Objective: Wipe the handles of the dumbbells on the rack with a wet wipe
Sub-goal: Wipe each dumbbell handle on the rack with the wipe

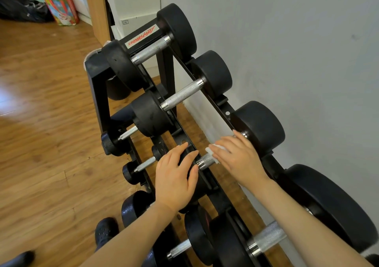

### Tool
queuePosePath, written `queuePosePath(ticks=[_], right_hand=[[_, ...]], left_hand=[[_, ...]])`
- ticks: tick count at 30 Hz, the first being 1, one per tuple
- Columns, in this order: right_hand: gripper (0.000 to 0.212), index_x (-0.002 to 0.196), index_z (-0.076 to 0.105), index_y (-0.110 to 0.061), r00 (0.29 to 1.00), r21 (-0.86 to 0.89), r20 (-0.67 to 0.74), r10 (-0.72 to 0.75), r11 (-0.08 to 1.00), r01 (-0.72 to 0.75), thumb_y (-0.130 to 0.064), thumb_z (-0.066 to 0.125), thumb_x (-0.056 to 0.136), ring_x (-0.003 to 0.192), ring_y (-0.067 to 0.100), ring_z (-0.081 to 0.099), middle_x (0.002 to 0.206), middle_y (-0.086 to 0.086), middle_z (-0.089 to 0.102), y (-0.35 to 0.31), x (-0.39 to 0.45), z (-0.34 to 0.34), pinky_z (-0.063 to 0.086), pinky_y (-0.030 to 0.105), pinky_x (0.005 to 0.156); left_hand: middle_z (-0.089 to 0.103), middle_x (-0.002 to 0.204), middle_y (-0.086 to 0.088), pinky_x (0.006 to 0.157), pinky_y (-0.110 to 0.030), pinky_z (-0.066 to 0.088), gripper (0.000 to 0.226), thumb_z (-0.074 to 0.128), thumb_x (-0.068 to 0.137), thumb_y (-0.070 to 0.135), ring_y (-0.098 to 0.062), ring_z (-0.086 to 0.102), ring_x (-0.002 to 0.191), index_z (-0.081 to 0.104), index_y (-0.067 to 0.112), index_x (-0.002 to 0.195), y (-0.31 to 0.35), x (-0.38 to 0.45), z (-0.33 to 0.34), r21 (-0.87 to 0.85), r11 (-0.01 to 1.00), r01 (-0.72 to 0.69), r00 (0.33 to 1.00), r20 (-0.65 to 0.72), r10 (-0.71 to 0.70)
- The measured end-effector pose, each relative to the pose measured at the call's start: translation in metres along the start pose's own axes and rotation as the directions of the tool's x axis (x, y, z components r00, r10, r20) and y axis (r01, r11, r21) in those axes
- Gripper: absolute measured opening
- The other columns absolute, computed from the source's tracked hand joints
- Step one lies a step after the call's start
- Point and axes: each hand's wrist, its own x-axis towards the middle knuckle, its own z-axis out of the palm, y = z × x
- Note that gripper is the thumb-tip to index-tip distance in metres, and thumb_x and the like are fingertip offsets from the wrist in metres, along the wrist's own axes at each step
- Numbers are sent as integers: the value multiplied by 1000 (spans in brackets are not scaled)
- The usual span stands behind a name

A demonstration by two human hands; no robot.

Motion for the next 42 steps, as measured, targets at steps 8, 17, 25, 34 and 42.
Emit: queuePosePath(ticks=[8, 17, 25, 34, 42], right_hand=[[37, 117, 68, -10, 999, 27, -33, -25, 999, 26, -13, 74, 80, 112, 26, 62, 114, 8, 68, -18, -4, 5, 34, 39, 110], [34, 117, 68, -11, 999, -8, -8, -39, 999, 39, -11, 69, 83, 115, 26, 60, 117, 7, 67, -14, -4, 7, 33, 42, 111], [36, 115, 70, -12, 997, -7, 32, -74, 997, 74, -27, 44, 96, 113, 24, 62, 116, 7, 69, -5, 0, 1, 35, 40, 109], [34, 120, 67, -13, 984, 15, 75, -161, 987, 160, -26, 46, 98, 114, 25, 62, 119, 7, 68, -9, 2, 1, 40, 41, 106], [34, 120, 66, -13, 979, 38, 100, -178, 984, 175, -17, 56, 88, 115, 25, 60, 121, 6, 67, -24, 3, 6, 34, 43, 109]], left_hand=[[45, 150, 2, 112, -45, 37, 53, 32, 100, 49, -18, 40, 139, 48, 23, 143, 4, -4, -7, -50, 993, 105, 992, 79, -101], [22, 160, 5, 114, -47, 33, 65, 20, 92, 66, -20, 33, 140, 16, 42, 153, -15, -35, -19, -96, 965, 244, 959, 175, -224], [36, 155, -6, 111, -42, 23, 57, 28, 98, 51, -26, 35, 140, 29, 29, 151, -10, -35, -18, 49, 990, 131, 985, 108, -136], [38, 153, -7, 107, -39, 25, 55, 29, 98, 47, -26, 38, 138, 27, 29, 150, -11, -33, -18, 73, 992, 100, 987, 117, -108], [38, 153, -8, 109, -37, 23, 54, 29, 100, 47, -25, 36, 138, 30, 27, 150, -11, -32, -20, 74, 993, 89, 986, 136, -99]])
